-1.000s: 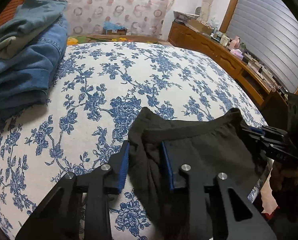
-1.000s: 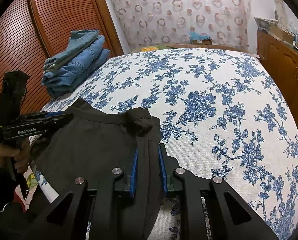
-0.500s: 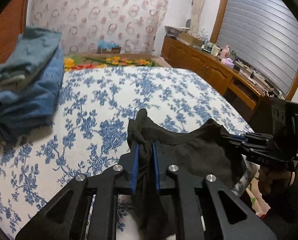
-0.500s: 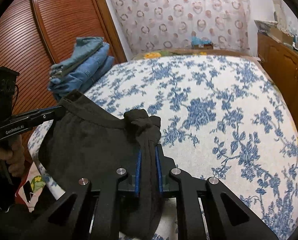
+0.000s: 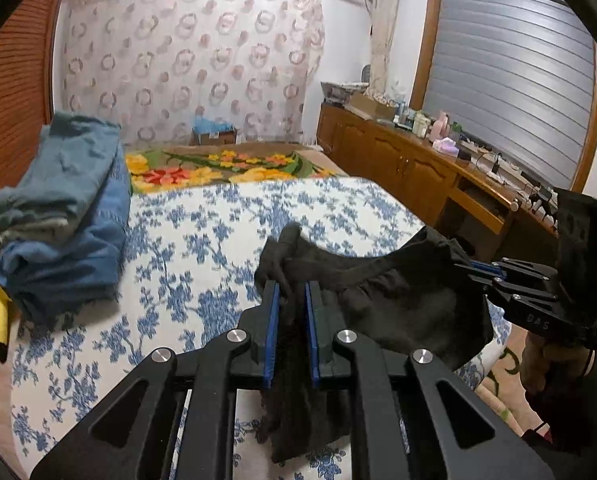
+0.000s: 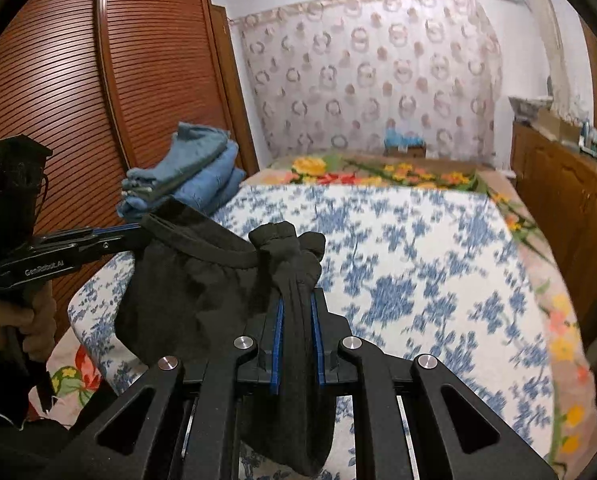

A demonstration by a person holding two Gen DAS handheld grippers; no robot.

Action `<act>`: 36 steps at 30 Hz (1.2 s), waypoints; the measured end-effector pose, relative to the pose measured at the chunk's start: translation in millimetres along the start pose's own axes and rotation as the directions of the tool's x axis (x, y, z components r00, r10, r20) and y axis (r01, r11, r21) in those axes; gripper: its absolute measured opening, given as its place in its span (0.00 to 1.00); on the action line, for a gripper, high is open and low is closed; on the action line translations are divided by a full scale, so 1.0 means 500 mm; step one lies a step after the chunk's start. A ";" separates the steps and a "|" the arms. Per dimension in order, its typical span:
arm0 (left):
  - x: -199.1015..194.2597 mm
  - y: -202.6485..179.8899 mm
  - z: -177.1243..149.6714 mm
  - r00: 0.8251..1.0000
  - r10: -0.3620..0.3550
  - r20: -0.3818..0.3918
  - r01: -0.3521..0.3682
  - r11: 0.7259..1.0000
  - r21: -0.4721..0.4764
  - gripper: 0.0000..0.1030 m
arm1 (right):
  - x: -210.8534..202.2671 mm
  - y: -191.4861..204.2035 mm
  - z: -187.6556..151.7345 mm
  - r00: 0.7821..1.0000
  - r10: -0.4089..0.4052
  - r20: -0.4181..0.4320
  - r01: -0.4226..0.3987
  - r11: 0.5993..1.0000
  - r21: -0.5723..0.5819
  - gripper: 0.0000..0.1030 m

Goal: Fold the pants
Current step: 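Open the left gripper while the right gripper keeps holding the pants edge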

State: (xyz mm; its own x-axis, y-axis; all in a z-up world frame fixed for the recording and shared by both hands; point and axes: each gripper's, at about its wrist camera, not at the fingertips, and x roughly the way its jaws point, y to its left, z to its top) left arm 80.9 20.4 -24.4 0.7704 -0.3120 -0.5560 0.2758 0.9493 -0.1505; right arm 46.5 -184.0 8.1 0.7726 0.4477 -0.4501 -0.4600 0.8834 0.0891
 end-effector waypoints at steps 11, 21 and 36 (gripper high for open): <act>0.039 0.015 0.007 0.998 0.018 -0.052 -0.018 1.000 0.013 0.08 | 0.013 0.015 0.000 0.997 -0.060 -0.040 0.057 0.996 -0.070 0.09; 0.144 0.023 -0.034 0.982 0.010 -0.191 -0.012 1.000 -0.008 0.56 | 0.061 -0.038 -0.031 0.984 -0.113 -0.139 0.114 0.993 -0.004 0.09; 0.237 0.037 -0.061 0.965 -0.009 -0.261 0.000 0.999 -0.034 0.49 | 0.072 -0.065 -0.052 0.982 -0.097 -0.163 0.105 0.993 0.043 0.09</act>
State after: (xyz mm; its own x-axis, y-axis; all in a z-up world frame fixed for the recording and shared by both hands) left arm 159.9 2.3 -118.1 0.5908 -0.3002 -0.7489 0.2562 0.9500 -0.1787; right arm 78.1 -200.2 -34.0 0.7318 0.3312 -0.5956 -0.3567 0.9308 0.0793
